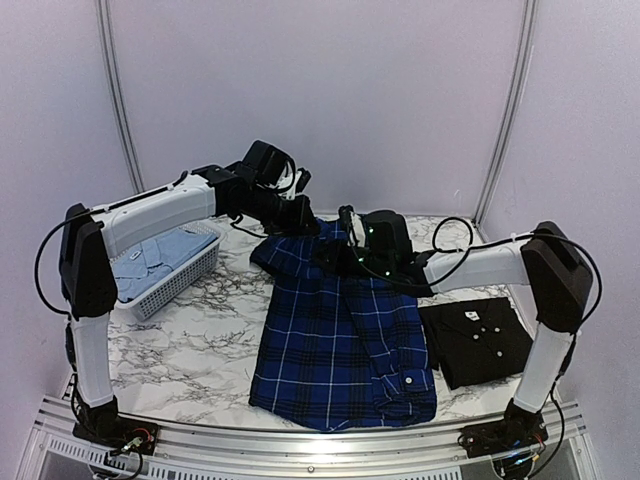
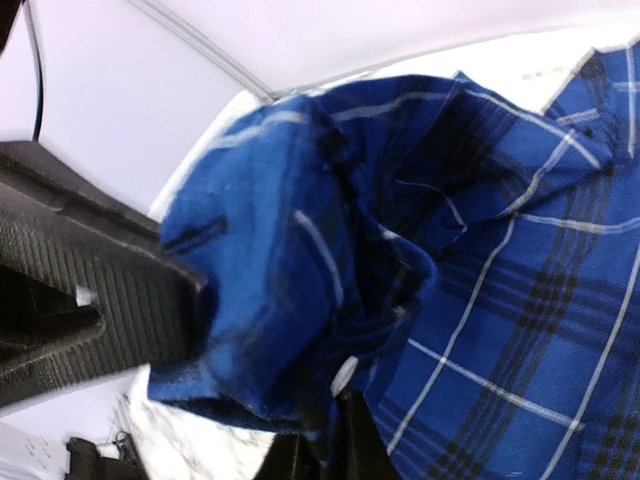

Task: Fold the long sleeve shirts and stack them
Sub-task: Fold the 1/3-folded shirt at the center of the board.

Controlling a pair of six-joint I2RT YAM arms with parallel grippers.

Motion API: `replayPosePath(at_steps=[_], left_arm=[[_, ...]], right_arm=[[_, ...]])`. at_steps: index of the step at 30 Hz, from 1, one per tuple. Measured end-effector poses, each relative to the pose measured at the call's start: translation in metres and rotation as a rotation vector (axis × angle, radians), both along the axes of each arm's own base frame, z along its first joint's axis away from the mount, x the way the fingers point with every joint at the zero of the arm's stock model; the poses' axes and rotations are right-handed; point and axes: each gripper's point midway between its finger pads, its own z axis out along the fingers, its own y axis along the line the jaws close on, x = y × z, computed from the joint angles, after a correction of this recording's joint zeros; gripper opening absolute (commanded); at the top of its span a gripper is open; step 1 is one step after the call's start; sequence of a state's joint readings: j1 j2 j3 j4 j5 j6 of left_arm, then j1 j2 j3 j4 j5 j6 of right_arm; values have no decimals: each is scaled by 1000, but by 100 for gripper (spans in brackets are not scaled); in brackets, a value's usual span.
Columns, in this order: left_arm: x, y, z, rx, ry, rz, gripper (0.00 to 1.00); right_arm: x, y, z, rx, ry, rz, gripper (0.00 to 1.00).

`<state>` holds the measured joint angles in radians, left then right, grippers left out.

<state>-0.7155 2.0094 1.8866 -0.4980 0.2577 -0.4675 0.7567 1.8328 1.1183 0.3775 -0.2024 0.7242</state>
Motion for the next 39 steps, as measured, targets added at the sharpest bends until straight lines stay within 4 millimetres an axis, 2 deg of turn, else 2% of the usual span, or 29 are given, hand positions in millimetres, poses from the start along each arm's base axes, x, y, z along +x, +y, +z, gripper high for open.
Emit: replayPosePath(at_steps=[4, 9, 12, 16, 18, 20, 22, 25, 28, 33, 39], left_arm=[[1, 2, -3, 9, -3, 10, 48], [-6, 16, -6, 36, -4, 40, 68], [-19, 34, -1, 49, -18, 62, 70], [-54, 72, 6, 55, -27, 98, 70], [-73, 91, 2, 53, -23, 111, 68], [-92, 107, -11, 62, 2, 124, 65], [-112, 123, -34, 83, 44, 131, 62], [-150, 147, -85, 150, 143, 134, 58], [-184, 161, -122, 199, 225, 116, 55], [-227, 164, -144, 198, 290, 71, 49], [-260, 153, -168, 194, 357, 13, 44]], right_arm=[[5, -1, 3, -30, -10, -17, 0], [13, -2, 11, -74, -40, -37, 0], [19, -3, 21, -102, -69, -50, 0], [28, -4, 36, -141, -117, -69, 0], [34, -6, 43, -159, -138, -80, 0], [39, -8, 54, -173, -161, -83, 0], [45, -10, 65, -180, -185, -88, 0], [57, -17, 84, -185, -225, -103, 0], [70, -25, 104, -191, -264, -119, 0], [81, -32, 119, -216, -298, -125, 0], [87, -35, 128, -246, -318, -121, 0]])
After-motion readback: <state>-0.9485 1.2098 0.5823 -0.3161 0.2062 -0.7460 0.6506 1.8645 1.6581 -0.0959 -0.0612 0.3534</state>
